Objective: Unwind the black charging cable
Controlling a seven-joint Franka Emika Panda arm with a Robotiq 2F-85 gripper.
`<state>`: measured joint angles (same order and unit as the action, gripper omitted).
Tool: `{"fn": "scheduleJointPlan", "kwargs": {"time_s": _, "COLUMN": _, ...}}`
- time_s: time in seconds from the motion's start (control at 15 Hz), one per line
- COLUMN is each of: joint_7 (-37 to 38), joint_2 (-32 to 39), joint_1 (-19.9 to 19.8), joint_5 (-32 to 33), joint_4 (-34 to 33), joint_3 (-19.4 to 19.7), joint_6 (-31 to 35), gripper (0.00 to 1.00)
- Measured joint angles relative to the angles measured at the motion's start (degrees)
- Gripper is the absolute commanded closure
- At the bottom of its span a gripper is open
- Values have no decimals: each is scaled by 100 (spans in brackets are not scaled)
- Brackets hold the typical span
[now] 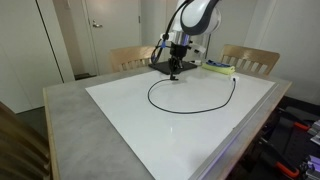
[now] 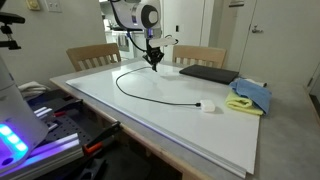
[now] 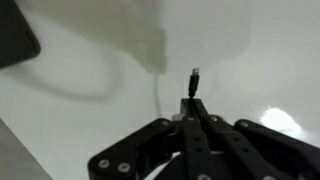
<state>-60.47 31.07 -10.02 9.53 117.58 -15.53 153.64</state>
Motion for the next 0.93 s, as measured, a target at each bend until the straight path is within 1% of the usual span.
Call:
{"fn": "scheduleJointPlan", "kwargs": {"time_s": 0.2, "joint_7": -835, "joint_2": 233, "joint_1": 45, "joint_5": -122, "joint_4": -386, "joint_3": -272, "joint_6": -125, "gripper": 99}}
{"fn": "scheduleJointPlan", "kwargs": {"time_s": 0.27, "joint_7": -1095, "joint_2": 336, "joint_1": 82, "joint_5": -142, "joint_4": -542, "joint_3": -346, "joint_6": -193, "gripper": 96}}
{"fn": "scheduleJointPlan", "kwargs": {"time_s": 0.33, "joint_7": -1335, "joint_2": 442, "joint_1": 133, "joint_5": -151, "joint_4": -719, "joint_3": -408, "joint_6": -301, "gripper": 96}}
{"fn": "scheduleJointPlan", "kwargs": {"time_s": 0.53, "joint_7": -1571, "joint_2": 675, "joint_1": 266, "joint_5": -162, "joint_4": -1061, "joint_3": -455, "joint_6": -432, "gripper": 96}}
{"fn": "scheduleJointPlan", "kwargs": {"time_s": 0.6, "joint_7": -1593, "joint_2": 705, "joint_1": 269, "joint_5": -162, "joint_4": -1089, "joint_3": -455, "joint_6": -436, "gripper": 99}}
{"fn": "scheduleJointPlan", "kwargs": {"time_s": 0.8, "joint_7": -1717, "joint_2": 710, "joint_1": 281, "joint_5": -208, "joint_4": -1094, "joint_3": -437, "joint_6": -424, "gripper": 99}}
{"fn": "scheduleJointPlan", "kwargs": {"time_s": 0.93, "joint_7": -2308, "joint_2": 710, "joint_1": 257, "joint_5": -275, "joint_4": -1106, "joint_3": -557, "joint_6": -411, "gripper": 99}}
